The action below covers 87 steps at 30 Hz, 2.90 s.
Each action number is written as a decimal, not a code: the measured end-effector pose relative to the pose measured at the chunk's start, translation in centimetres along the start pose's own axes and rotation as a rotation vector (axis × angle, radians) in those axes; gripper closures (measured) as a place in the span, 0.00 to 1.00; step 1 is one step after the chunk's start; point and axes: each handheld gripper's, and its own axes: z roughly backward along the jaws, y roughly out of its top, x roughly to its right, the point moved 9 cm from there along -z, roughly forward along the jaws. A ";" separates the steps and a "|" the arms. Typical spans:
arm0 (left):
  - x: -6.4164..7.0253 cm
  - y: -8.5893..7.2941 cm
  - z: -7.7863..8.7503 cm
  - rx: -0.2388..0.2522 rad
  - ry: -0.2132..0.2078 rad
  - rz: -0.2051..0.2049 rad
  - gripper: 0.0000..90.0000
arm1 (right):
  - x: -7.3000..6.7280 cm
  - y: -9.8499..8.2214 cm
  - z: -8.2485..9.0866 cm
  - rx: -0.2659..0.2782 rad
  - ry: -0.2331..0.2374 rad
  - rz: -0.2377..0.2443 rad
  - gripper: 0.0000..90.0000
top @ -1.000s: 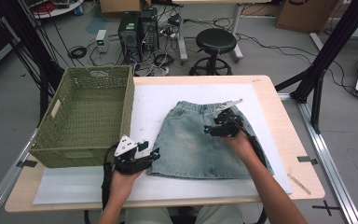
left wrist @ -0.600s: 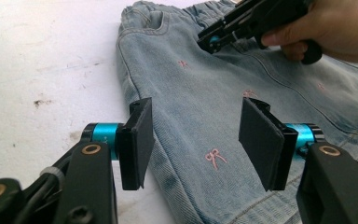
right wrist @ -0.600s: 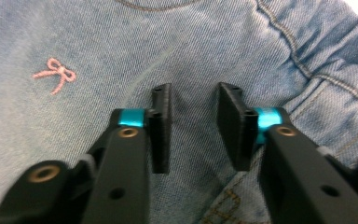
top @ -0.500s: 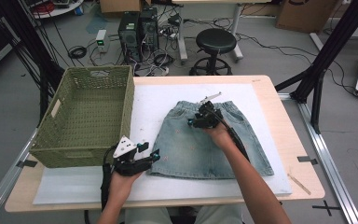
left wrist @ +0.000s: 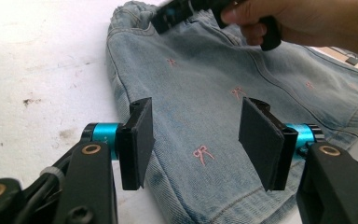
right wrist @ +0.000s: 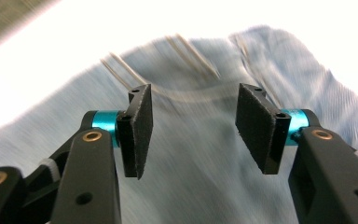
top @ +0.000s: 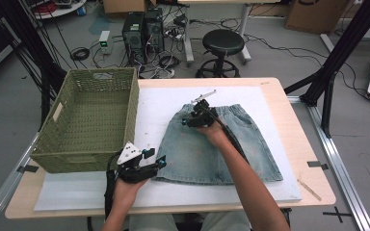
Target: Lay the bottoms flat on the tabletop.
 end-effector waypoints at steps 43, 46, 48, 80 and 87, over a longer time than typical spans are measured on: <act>0.7 0.7 -0.4 0.029 -0.023 0.020 0.50 | 6.3 -11.6 11.9 -0.013 -0.094 -0.063 0.56; 0.7 0.7 -0.4 0.035 -0.021 0.025 0.50 | 6.2 -13.5 10.7 -0.082 -0.116 -0.047 0.57; 0.8 0.7 -0.4 0.034 -0.020 0.020 0.50 | 6.3 -13.8 10.3 -0.066 -0.129 -0.038 0.57; 0.3 -4.6 0.0 -0.254 0.178 -0.111 0.67 | 7.5 -17.8 18.6 0.064 -0.184 -0.099 0.50; 1.0 -3.0 1.0 -0.161 0.142 -0.061 0.62 | 7.7 -17.2 19.8 0.106 -0.186 -0.112 0.45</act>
